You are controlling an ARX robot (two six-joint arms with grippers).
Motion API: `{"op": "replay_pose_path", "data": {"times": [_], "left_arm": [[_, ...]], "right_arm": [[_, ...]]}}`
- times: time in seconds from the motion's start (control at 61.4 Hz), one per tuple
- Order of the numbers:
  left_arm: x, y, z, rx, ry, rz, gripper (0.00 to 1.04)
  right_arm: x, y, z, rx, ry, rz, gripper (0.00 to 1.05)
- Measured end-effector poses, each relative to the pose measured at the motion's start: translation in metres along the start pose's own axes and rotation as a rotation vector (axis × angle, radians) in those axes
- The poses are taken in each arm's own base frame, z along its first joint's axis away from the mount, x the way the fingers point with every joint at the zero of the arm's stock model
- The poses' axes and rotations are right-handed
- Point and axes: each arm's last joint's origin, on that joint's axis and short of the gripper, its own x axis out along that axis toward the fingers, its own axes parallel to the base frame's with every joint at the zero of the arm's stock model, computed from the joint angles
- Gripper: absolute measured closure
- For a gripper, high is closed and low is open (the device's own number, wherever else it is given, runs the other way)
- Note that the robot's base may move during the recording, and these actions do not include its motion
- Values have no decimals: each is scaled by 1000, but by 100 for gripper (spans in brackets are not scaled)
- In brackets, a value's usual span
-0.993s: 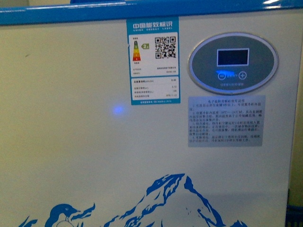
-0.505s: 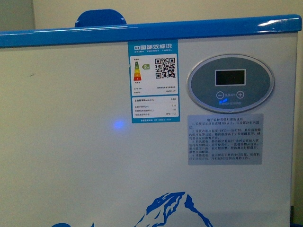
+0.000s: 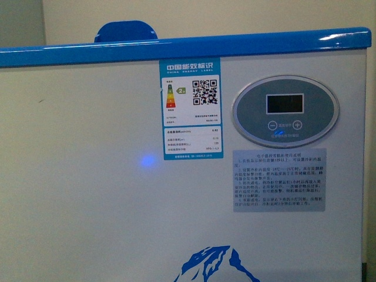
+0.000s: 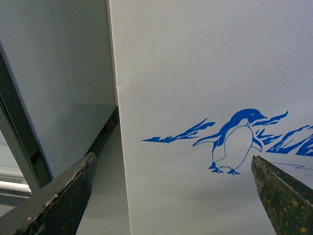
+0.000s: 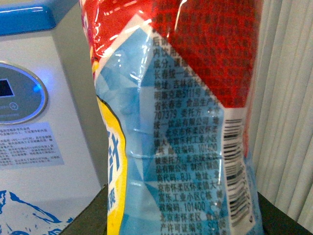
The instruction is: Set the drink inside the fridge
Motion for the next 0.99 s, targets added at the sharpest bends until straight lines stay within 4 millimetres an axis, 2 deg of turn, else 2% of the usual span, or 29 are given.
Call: {"op": "replay_pose_path", "data": {"times": [0.993], "left_arm": [[0, 0, 0, 0, 0, -1, 8]], "right_arm": [[0, 0, -1, 0, 3, 1, 63]]}}
